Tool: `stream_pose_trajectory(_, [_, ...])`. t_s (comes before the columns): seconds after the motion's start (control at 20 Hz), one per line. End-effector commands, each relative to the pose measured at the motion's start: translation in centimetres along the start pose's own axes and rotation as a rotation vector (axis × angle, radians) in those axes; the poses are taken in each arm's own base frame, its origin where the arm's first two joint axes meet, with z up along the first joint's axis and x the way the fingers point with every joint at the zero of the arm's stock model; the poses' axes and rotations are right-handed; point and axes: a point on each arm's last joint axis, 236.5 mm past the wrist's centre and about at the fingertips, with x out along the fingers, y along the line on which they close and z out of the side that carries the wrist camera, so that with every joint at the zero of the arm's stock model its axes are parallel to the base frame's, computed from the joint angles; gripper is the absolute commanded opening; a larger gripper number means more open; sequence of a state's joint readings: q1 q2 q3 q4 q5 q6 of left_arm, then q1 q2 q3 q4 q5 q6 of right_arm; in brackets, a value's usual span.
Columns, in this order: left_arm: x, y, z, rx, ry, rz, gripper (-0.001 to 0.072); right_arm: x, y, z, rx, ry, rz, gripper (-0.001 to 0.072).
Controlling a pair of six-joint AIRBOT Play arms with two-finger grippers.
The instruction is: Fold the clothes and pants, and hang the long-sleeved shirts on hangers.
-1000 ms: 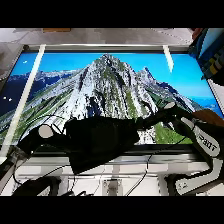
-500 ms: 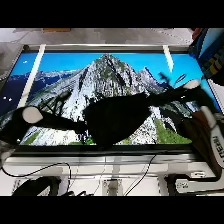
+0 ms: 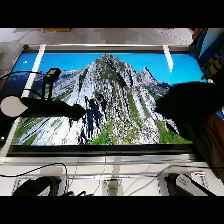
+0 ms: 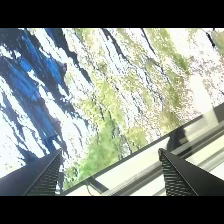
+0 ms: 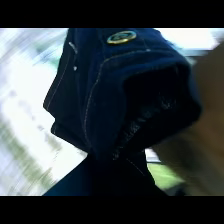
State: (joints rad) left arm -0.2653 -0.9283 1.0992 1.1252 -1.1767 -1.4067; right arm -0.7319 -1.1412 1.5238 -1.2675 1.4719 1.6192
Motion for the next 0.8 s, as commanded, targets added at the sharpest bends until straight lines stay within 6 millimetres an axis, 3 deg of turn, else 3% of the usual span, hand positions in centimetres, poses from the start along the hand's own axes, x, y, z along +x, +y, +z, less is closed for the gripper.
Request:
stream_pose_trajectory(0.0, [-0.2, 0.0, 0.4, 0.005, -0.014, 0.003, 0.0697, -6.0, -12.1, -1.6, 0.316, -0.054, -0.324, 0.0031])
stream_pose_trajectory(0.1, [-0.2, 0.1, 0.4, 0.006, -0.014, 0.006, 0.0697, -8.0, -16.5, -5.5, 0.443, 0.052, -0.451, 0.0031])
stream_pose_trajectory(0.2, [-0.2, 0.1, 0.5, 0.006, -0.018, 0.007, 0.0697, -9.5, -19.2, -7.3, 0.473, 0.099, -0.535, 0.003])
stream_pose_trajectory(0.35, [-0.2, 0.2, 1.1, 0.005, -0.043, 0.01, 0.0697, -10.1, -20.5, -7.3, 0.48, 0.077, -0.56, 0.0032])
stream_pose_trajectory(0.4, [-0.2, 0.2, 1.2, 0.005, -0.046, 0.011, 0.0697, -10.1, -20.7, -6.5, 0.472, 0.044, -0.56, 0.0073])
stream_pose_trajectory(0.45, [-0.2, 0.2, 1.2, 0.005, -0.046, 0.011, 0.0697, -9.9, -20.6, -5.9, 0.464, 0.018, -0.547, 0.0279])
stream_pose_trajectory(0.5, [-0.2, 0.2, 1.2, 0.005, -0.046, 0.01, 0.0697, -9.8, -20.4, -5.6, 0.461, 0.008, -0.534, 0.0558])
stream_pose_trajectory(0.55, [-0.2, 0.2, 1.2, 0.005, -0.046, 0.01, 0.0697, -9.7, -20.4, -5.3, 0.458, -0.003, -0.528, 0.0697])
stream_pose_trajectory(0.7, [-0.2, 0.2, 1.2, 0.005, -0.046, 0.01, 0.0696, -9.3, -19.9, -4.1, 0.445, -0.044, -0.494, 0.0673])
stream_pose_trajectory(0.75, [-0.2, 0.2, 1.1, 0.005, -0.046, 0.01, 0.0696, -8.9, -19.1, -3.6, 0.439, -0.058, -0.454, 0.0575])
